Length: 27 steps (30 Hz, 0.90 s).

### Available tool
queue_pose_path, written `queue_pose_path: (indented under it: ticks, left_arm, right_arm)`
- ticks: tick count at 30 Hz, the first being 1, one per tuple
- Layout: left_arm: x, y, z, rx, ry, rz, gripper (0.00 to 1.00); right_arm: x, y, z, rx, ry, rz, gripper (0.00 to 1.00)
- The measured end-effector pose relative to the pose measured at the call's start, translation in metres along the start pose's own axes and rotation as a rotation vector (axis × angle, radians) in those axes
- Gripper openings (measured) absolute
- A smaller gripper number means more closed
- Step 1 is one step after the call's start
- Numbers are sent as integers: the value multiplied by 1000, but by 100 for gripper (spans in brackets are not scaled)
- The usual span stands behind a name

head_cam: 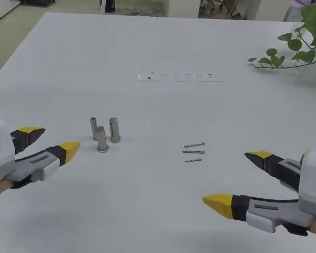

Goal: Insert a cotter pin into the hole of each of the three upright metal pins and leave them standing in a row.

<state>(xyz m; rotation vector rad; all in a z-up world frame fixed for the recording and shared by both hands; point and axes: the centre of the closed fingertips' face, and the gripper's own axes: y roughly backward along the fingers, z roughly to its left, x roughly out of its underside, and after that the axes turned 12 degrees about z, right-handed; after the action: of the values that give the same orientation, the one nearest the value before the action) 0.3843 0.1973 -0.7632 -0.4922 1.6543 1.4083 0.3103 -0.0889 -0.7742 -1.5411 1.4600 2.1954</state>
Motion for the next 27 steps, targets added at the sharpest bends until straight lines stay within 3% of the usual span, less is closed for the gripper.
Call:
queue_pose_path:
  ticks: [10, 27]
  left_arm:
    - [-2, -33, 14, 11, -1, 20, 40]
    - [-12, -79, 18, 86, 10, -8, 29]
  right_arm:
    - [-5, -8, 1, -10, 14, 8, 84]
    - [8, -15, 0, 7, 2, 56, 84]
